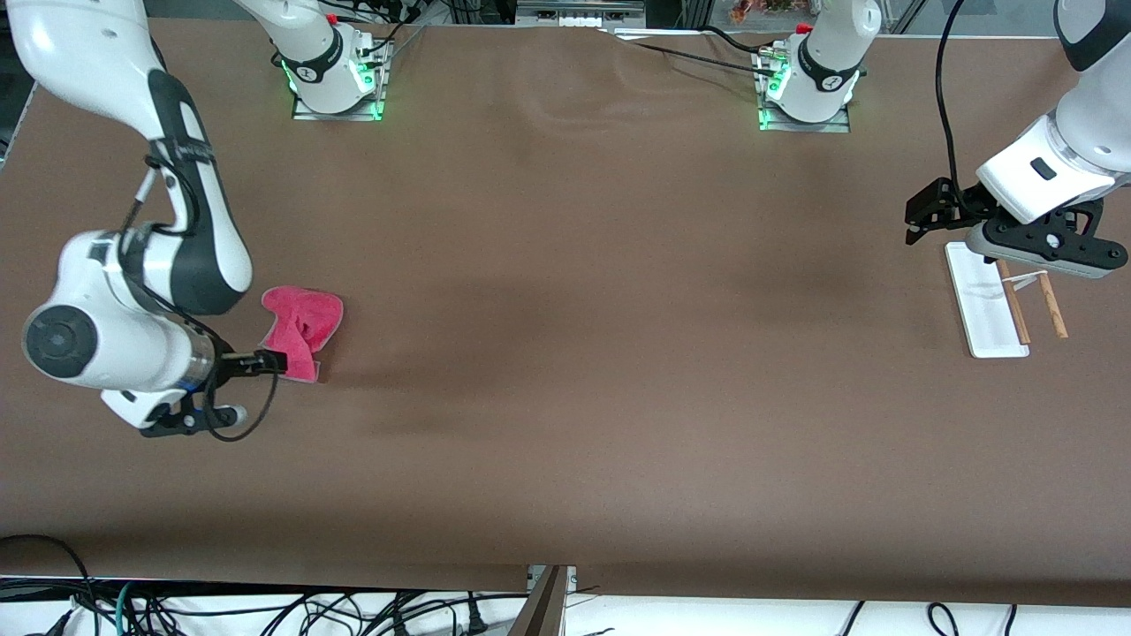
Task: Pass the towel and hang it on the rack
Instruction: 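Lower the right gripper onto the pink towel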
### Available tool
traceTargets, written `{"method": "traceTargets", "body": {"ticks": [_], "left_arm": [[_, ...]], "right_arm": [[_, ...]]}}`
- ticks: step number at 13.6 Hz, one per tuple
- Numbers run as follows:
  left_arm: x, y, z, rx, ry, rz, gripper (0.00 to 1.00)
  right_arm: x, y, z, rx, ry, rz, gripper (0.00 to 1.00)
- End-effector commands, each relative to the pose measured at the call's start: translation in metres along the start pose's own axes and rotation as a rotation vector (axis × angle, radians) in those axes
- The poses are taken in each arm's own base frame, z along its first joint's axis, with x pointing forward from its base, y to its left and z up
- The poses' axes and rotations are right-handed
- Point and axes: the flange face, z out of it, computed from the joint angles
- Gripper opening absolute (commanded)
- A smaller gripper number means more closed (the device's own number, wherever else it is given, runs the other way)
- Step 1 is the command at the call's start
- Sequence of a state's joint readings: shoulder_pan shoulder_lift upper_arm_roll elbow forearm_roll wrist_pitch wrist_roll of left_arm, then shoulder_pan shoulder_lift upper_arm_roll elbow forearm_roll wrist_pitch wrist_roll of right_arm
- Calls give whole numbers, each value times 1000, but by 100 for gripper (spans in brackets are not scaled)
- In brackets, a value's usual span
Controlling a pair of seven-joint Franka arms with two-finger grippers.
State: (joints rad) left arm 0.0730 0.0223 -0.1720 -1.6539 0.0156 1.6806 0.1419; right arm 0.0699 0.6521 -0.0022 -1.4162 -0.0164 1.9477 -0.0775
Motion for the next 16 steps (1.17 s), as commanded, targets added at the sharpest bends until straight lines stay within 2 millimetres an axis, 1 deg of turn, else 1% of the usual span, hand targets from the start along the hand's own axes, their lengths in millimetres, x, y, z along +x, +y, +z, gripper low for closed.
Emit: {"method": "traceTargets", "body": {"ticks": [1, 2, 4, 5, 6, 8, 11, 13, 16], "left_arm": [[3, 1, -5, 21, -7, -4, 100], [3, 1, -5, 21, -7, -4, 100], [3, 1, -5, 21, -7, -4, 100], [3, 1, -5, 21, -7, -4, 100], [3, 1, -5, 21, -7, -4, 100], [3, 1, -5, 21, -7, -4, 100], [3, 1, -5, 21, -7, -4, 100], [3, 1, -5, 20, -7, -5, 100], [3, 1, -5, 21, -7, -4, 100]], "right_arm": [[11, -4, 33, 24, 15, 3, 100], [15, -4, 46, 23, 29, 3, 100], [20, -13, 66, 23, 35, -10, 100], [20, -15, 77, 25, 23, -10, 100], [19, -16, 83, 25, 12, -12, 100], [16, -16, 92, 26, -3, -11, 100], [15, -23, 102, 28, -20, -19, 100], [8, -24, 112, 30, -49, -21, 100], [4, -23, 119, 31, -70, -19, 100]]}}
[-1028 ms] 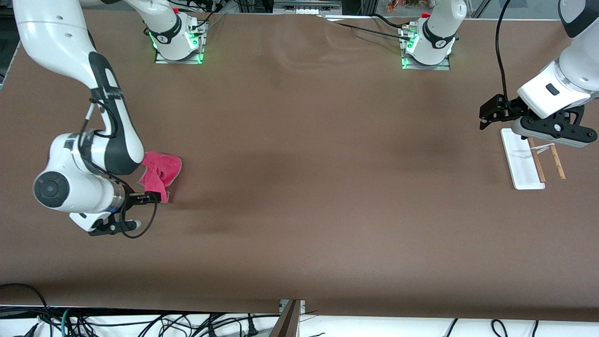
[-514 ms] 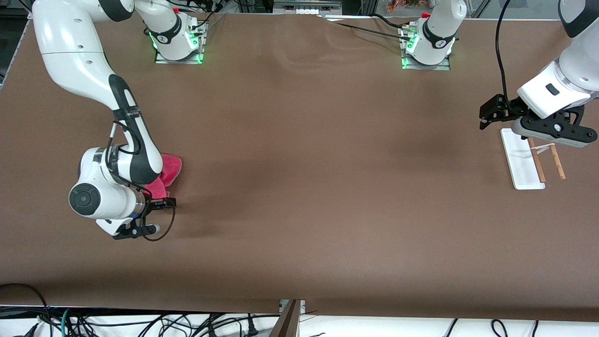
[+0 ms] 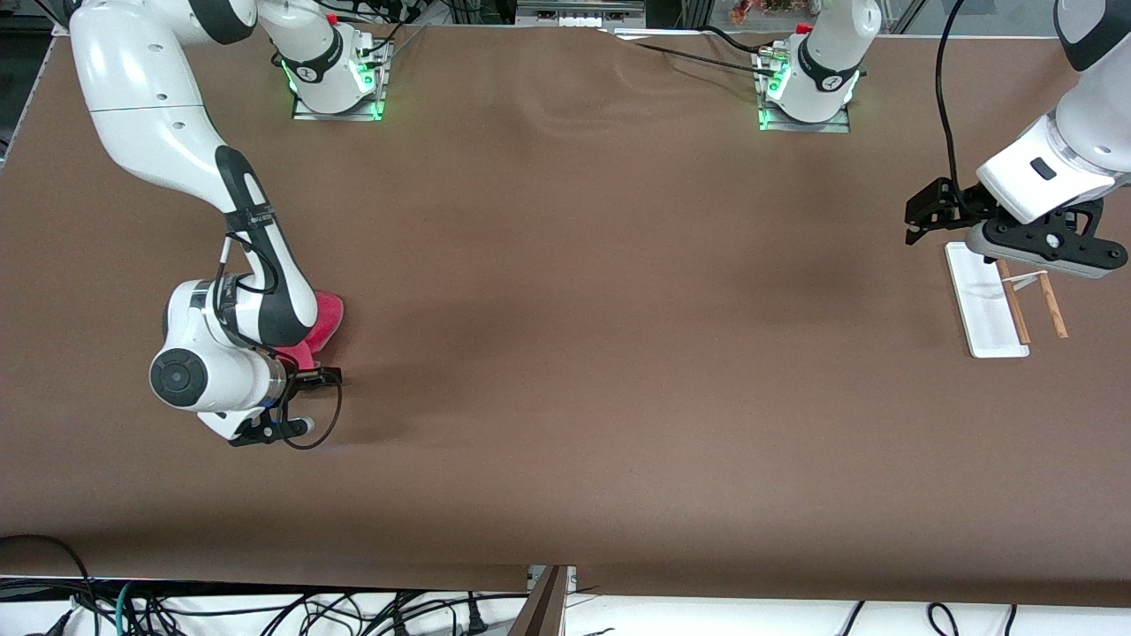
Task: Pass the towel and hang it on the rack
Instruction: 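Close the right gripper on the pink towel's edge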
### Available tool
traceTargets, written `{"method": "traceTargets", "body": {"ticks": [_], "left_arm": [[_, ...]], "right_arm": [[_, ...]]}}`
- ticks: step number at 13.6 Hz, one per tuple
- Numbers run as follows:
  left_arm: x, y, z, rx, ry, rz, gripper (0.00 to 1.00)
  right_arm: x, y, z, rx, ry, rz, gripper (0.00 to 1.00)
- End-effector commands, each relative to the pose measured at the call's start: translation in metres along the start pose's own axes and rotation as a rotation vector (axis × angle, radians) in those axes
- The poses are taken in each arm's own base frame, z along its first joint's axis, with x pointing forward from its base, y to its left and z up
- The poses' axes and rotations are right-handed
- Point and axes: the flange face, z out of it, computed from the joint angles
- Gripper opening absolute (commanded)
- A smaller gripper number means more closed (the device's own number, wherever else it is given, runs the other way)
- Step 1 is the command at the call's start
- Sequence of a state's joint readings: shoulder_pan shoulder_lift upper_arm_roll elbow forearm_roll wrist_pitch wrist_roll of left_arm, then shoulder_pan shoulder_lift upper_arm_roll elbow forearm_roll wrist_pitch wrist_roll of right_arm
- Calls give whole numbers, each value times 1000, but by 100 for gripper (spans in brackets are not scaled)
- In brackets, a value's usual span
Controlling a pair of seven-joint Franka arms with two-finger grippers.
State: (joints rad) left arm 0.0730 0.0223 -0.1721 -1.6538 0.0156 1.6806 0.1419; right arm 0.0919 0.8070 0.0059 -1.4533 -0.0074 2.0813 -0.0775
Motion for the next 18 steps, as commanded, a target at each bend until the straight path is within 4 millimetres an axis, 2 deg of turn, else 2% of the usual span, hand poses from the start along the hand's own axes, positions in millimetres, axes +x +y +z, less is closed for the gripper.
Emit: {"method": "traceTargets", "body": {"ticks": [1, 2, 3, 4, 6, 9, 10, 13, 14, 18], "left_arm": [[3, 1, -5, 21, -7, -4, 100], [3, 1, -5, 21, -7, -4, 100], [3, 1, -5, 21, -7, -4, 100], [3, 1, -5, 21, -7, -4, 100], [3, 1, -5, 21, -7, -4, 100], [3, 1, -5, 19, -8, -5, 100], [3, 2, -6, 20, -7, -3, 100], [4, 11, -5, 19, -6, -14, 100], [4, 10, -6, 19, -6, -15, 100], [5, 10, -5, 19, -4, -17, 100]], "right_arm": [[-5, -1, 4, 17, -14, 7, 99], [-5, 1, 3, 17, -14, 10, 98], [-5, 3, 1, 18, -11, 11, 91], [-6, 4, 2, 18, -19, 13, 82], [-10, 4, 3, 22, -58, 14, 52], [-11, 8, 3, 22, -60, 21, 37], [-11, 7, 3, 22, -60, 18, 25], [-9, 6, -3, 23, -51, 19, 0], [-8, 7, -7, 22, -43, 19, 0], [3, 2, -60, 15, 19, 7, 0]]}}
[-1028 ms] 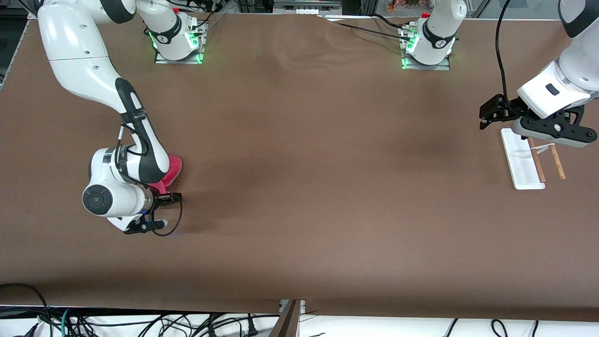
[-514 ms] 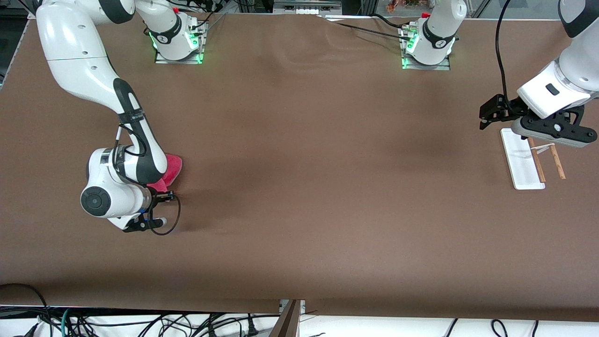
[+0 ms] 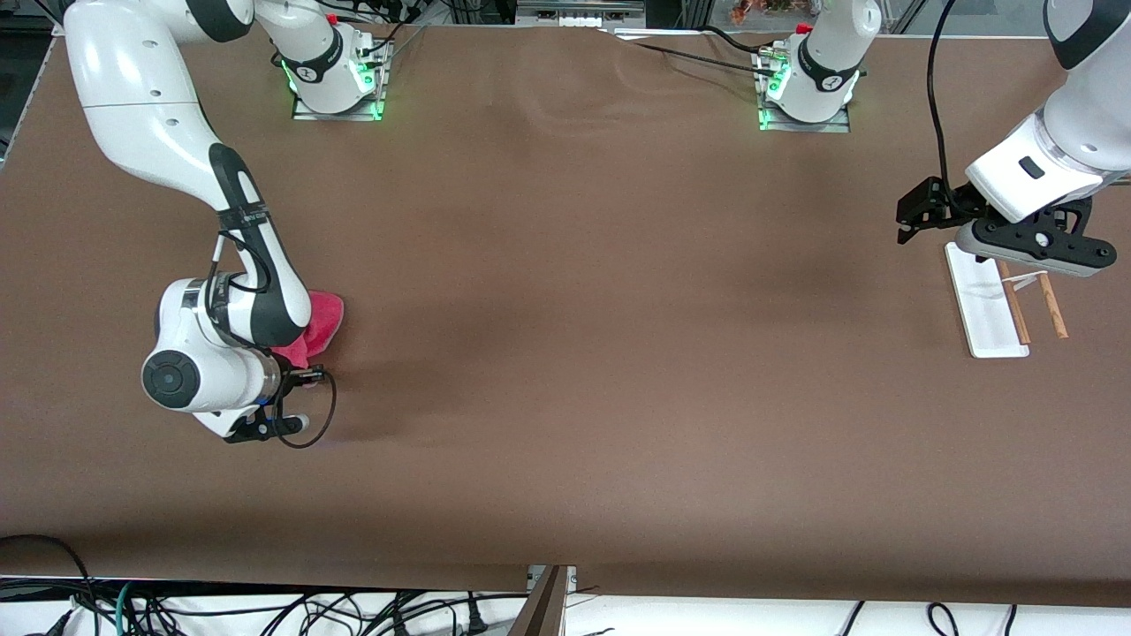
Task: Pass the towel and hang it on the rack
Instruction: 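Close the right gripper on the pink towel's edge, then lift the towel with the right gripper while the left gripper approaches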
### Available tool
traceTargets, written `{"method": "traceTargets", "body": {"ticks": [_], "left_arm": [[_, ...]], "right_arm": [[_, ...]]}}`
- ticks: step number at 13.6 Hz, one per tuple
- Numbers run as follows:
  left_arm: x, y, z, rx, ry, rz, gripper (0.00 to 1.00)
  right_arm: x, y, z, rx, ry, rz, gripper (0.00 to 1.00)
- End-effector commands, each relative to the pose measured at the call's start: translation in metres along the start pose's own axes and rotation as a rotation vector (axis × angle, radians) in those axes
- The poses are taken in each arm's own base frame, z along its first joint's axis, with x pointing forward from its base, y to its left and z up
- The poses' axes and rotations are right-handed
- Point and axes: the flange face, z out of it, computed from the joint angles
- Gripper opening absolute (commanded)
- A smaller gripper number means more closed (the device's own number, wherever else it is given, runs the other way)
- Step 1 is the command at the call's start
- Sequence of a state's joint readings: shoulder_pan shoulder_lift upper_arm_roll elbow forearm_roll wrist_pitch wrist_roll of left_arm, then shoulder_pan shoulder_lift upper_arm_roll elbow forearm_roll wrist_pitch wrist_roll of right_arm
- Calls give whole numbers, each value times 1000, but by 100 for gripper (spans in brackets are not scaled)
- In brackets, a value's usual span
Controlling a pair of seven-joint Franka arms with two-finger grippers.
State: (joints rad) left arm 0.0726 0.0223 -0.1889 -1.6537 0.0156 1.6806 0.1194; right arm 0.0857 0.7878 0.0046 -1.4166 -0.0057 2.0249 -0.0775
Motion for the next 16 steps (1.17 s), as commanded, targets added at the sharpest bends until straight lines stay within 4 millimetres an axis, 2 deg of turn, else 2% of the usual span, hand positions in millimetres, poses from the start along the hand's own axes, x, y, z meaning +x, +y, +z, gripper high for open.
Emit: {"method": "traceTargets", "body": {"ticks": [1, 3, 6, 9, 11, 13, 16], "left_arm": [[3, 0, -6, 18, -3, -10, 100], [3, 0, -6, 18, -5, -10, 100], [1, -5, -5, 18, -11, -18, 100], [0, -16, 0, 4, -27, -29, 100], [6, -18, 15, -23, -55, -34, 100], [11, -16, 35, -69, -98, -34, 100], [21, -8, 70, -192, -157, -41, 100]], "right_arm": [[4, 0, -58, 12, 47, 3, 0], [8, 0, -93, 11, 73, 2, 0], [3, -10, -154, 8, 113, -12, 0], [-6, -38, -204, 24, 181, -49, 0], [-6, -57, -227, 38, 225, -78, 0], [-7, -72, -238, 52, 243, -99, 0], [-12, -112, -260, 83, 285, -156, 0]]}}
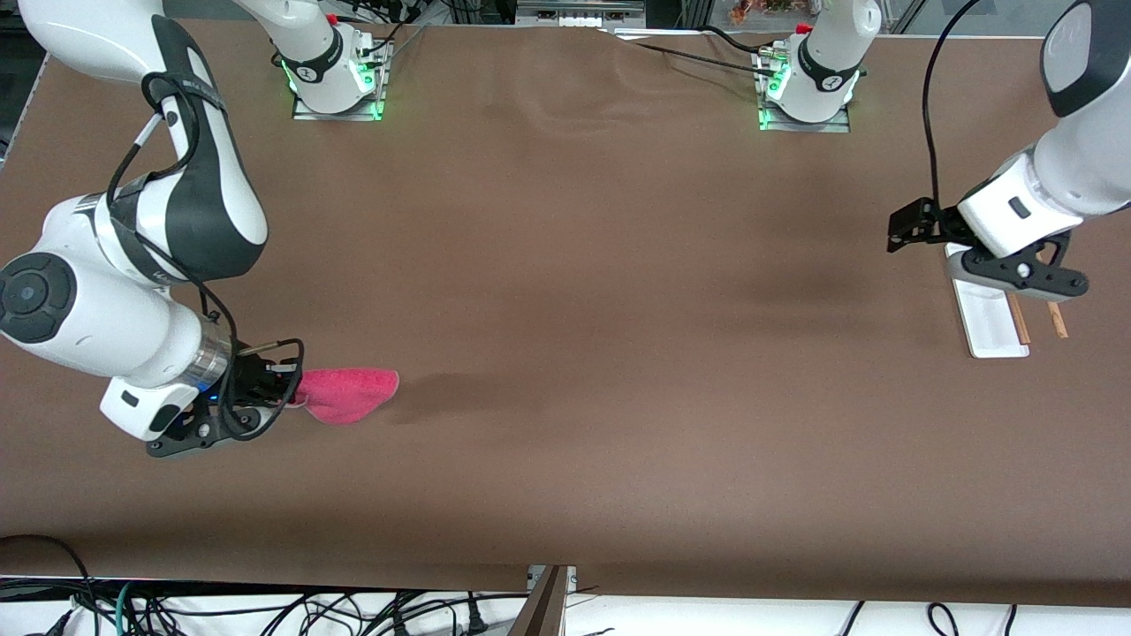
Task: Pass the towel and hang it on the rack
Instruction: 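Lift the towel with the right gripper while the left gripper approaches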
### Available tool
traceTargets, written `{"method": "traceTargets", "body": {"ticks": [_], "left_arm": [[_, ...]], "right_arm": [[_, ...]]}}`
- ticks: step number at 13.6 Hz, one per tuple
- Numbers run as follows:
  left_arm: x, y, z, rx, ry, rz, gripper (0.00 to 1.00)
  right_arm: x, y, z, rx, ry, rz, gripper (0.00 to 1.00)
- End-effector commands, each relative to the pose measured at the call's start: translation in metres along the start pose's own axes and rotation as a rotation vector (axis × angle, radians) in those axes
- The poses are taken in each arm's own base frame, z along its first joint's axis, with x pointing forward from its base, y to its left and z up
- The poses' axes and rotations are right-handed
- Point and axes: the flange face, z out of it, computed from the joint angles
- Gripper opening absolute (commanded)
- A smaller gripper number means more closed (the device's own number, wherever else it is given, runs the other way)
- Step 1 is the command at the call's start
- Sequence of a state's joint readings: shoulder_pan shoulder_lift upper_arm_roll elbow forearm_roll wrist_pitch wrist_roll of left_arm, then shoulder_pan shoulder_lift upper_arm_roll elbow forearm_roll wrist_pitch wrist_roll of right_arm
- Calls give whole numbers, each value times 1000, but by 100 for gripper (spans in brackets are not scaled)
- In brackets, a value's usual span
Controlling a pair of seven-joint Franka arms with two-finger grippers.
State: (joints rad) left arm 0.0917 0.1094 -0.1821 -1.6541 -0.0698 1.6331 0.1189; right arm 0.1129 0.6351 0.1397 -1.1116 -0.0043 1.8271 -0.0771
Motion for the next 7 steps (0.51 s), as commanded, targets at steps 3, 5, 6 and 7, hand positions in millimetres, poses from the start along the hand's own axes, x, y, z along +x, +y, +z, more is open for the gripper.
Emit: {"method": "traceTargets", "body": {"ticks": [3, 5, 6, 7], "left_arm": [[31, 12, 50, -271, -50, 91, 100], [45, 10, 67, -446, 10, 184, 100], [54, 10, 80, -525, 45, 234, 100], [62, 12, 91, -590, 90, 283, 100]], "right_arm": [[8, -79, -22, 45, 50, -17, 0], [8, -133, -23, 58, 72, 34, 0], [8, -155, -25, 68, 88, 74, 0], [7, -179, -27, 81, 109, 98, 0]]}}
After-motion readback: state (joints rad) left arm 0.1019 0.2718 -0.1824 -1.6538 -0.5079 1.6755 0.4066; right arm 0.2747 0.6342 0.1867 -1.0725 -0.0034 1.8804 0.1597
